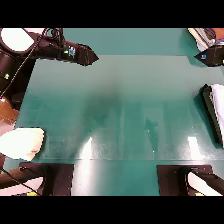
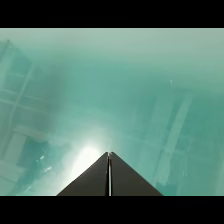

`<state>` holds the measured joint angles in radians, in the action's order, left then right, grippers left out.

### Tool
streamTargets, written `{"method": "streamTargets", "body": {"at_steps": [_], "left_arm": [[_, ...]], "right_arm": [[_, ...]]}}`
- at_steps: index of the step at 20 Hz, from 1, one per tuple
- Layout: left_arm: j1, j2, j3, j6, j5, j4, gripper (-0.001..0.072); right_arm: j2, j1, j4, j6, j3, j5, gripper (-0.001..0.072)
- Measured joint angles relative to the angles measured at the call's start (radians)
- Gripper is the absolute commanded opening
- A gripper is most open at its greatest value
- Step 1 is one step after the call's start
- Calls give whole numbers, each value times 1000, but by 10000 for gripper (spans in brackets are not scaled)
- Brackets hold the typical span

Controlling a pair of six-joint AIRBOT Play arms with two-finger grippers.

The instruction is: Fold the shirts.

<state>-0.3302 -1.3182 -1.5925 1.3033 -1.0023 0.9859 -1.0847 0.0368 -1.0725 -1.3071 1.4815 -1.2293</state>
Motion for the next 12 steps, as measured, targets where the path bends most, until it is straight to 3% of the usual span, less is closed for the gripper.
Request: {"method": "streamTargets", "body": {"at_steps": [6,12], "left_arm": [[13,14,-6,5,-11,-1,24],[168,170,75,8,-265,203,25]], "right_arm": [[0,0,1,0,0,-38,16],[0,0,4,-1,0,-53,16]]}}
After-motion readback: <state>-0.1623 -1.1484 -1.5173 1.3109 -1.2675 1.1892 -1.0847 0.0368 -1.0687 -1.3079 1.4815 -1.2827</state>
